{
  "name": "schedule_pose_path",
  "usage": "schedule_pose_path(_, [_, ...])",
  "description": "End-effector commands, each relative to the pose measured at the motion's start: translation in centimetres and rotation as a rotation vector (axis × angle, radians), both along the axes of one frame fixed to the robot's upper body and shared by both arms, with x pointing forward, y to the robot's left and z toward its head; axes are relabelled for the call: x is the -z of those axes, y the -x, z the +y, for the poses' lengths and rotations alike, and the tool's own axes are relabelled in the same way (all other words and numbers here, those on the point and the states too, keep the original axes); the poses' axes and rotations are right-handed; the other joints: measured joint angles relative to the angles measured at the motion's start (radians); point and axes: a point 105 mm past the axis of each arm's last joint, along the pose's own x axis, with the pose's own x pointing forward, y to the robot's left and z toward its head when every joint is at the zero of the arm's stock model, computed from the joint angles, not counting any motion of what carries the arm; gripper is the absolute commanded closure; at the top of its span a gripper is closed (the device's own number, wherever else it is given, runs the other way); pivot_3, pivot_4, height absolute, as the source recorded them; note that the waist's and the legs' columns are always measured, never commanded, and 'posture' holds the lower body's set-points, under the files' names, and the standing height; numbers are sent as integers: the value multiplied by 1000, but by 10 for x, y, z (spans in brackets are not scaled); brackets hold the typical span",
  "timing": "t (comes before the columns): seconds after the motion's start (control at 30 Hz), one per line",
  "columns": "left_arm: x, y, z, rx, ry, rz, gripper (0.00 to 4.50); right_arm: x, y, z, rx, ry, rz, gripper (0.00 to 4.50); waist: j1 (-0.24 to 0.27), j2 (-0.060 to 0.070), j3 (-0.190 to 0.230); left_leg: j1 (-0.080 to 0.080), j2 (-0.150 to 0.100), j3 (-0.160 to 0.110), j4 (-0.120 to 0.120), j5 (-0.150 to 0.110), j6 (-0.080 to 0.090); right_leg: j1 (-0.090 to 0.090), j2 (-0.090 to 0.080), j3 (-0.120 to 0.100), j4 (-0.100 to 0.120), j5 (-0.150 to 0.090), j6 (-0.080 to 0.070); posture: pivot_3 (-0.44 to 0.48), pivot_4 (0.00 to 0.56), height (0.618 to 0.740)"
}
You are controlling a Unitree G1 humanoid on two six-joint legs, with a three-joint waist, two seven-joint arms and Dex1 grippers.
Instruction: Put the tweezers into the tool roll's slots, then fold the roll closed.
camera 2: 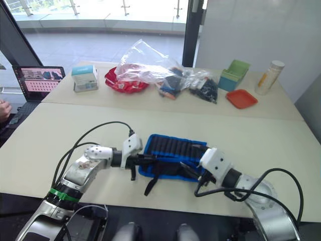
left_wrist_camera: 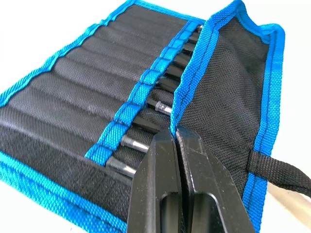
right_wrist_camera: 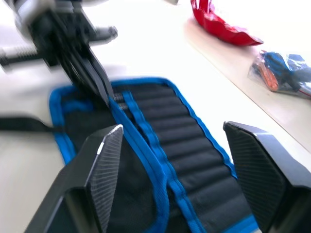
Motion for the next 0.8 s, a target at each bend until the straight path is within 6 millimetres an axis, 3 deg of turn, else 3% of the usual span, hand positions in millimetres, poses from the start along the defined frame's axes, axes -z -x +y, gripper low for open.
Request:
schedule_pose_path(0.03, [-5,-1,-1,3,-11,-28,4500,-13,18,14,-58,-46,17,1152,2,0,0,0,0,0,0,0,0,0,0,0,0,0,0,0,150,717])
schedule_pose_path(0.17, [-8,-2,-6,4,4,-21,4500,3,33,31,-134,-25,107,2480,2,0,0,0,0,0,0,0,0,0,0,0,0,0,0,0,150,717])
schedule_pose_path(0.37, [-12,1,-9,31,4,-38,4500,35,13,24,29,34,100,4474,3,0,0,0,0,0,0,0,0,0,1,0,0,0,0,0,150,717])
schedule_pose_path(0.8, [-28,1,-11,88,2,-149,4500,74,-9,-1,283,-3,159,4474,5,0,0,0,0,0,0,0,0,0,1,0,0,0,0,0,150,717])
